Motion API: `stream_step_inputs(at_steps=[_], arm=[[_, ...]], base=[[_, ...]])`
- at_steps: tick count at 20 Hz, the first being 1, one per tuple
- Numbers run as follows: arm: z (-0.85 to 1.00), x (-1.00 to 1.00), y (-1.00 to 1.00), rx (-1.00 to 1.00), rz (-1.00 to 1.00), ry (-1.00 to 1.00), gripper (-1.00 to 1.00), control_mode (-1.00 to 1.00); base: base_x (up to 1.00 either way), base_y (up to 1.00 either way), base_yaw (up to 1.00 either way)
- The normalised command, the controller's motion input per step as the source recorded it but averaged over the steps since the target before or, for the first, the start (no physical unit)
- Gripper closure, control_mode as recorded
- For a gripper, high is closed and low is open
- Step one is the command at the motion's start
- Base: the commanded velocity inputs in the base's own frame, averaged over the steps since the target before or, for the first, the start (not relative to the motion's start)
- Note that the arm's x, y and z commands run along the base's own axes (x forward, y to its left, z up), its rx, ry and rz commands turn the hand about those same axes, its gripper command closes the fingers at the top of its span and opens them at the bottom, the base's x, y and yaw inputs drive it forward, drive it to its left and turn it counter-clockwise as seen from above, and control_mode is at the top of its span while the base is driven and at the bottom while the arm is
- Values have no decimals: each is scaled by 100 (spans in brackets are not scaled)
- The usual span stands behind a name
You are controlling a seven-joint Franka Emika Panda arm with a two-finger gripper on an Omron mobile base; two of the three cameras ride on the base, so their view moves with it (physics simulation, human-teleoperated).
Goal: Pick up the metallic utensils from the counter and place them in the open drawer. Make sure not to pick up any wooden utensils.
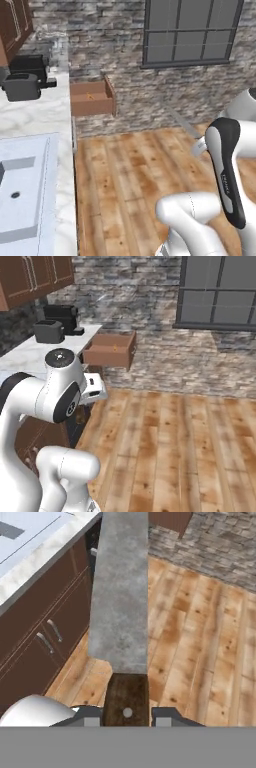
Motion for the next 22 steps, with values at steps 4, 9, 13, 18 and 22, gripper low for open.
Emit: stream_step_inputs(at_steps=[4, 9, 13, 18, 22], arm=[[0, 0, 0, 0, 0, 0, 100, 100], [0, 0, 0, 0, 0, 0, 100, 100], [0, 0, 0, 0, 0, 0, 100, 100], [0, 0, 0, 0, 0, 0, 100, 100], [0, 0, 0, 0, 0, 0, 100, 100]], base=[[73, 71, -8], [69, 59, -9], [66, 5, -7], [76, -4, -1], [86, 1, 0]])
